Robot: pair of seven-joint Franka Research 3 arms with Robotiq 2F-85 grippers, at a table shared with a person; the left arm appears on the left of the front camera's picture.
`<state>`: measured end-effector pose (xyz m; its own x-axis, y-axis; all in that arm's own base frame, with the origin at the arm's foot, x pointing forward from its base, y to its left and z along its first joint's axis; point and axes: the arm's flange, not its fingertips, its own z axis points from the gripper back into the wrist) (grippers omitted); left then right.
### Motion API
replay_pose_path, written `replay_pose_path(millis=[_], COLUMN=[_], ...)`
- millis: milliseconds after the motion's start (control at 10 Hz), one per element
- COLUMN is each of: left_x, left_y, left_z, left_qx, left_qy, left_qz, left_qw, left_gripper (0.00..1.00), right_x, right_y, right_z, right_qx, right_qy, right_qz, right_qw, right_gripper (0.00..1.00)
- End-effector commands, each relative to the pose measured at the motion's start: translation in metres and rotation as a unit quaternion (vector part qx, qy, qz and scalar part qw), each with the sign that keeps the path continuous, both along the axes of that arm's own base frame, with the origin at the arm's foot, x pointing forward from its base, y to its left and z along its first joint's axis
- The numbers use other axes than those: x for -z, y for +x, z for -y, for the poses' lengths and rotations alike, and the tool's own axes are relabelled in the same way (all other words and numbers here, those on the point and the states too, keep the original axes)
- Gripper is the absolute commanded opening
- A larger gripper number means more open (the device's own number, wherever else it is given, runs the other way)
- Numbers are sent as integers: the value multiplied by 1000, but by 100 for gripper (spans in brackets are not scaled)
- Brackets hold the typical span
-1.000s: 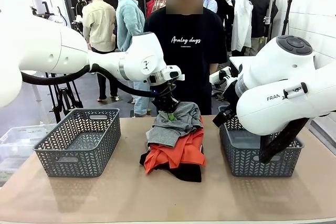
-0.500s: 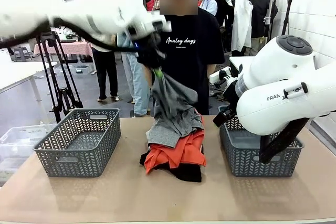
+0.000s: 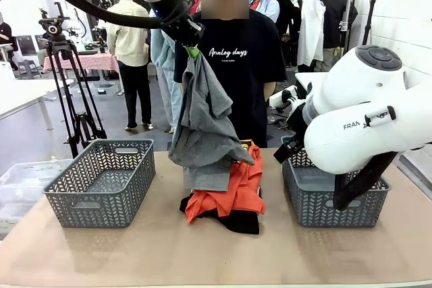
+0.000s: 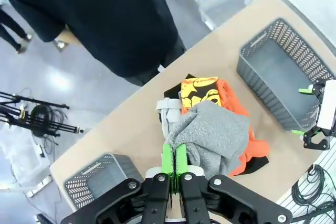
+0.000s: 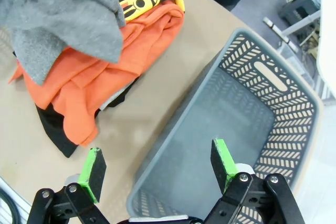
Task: Sort the tops and bottoms.
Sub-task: Lift clothes from the center of the table with your left hand, then sort the clothes according to human instructions.
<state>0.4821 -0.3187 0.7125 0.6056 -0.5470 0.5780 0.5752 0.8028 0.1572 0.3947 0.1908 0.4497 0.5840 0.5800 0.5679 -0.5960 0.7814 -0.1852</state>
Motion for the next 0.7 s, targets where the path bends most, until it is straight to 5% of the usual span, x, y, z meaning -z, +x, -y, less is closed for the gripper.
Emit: replay_pose_path(millis=[0,600], left_x=[2,2], left_y=[12,12], left_z=[-5,-5], left_qx=[-12,-12], left_qy=[-2,-2], left_qz=[-12,-12], left_qw=[1000,1000], left_gripper=[0,0], right_x=[0,0], right_y=[1,1], right_z=[0,0], right_qx=[0,0], right_qy=[2,2], right_qz=[2,2], right_qw=[1000,1000], right_gripper=[100,100])
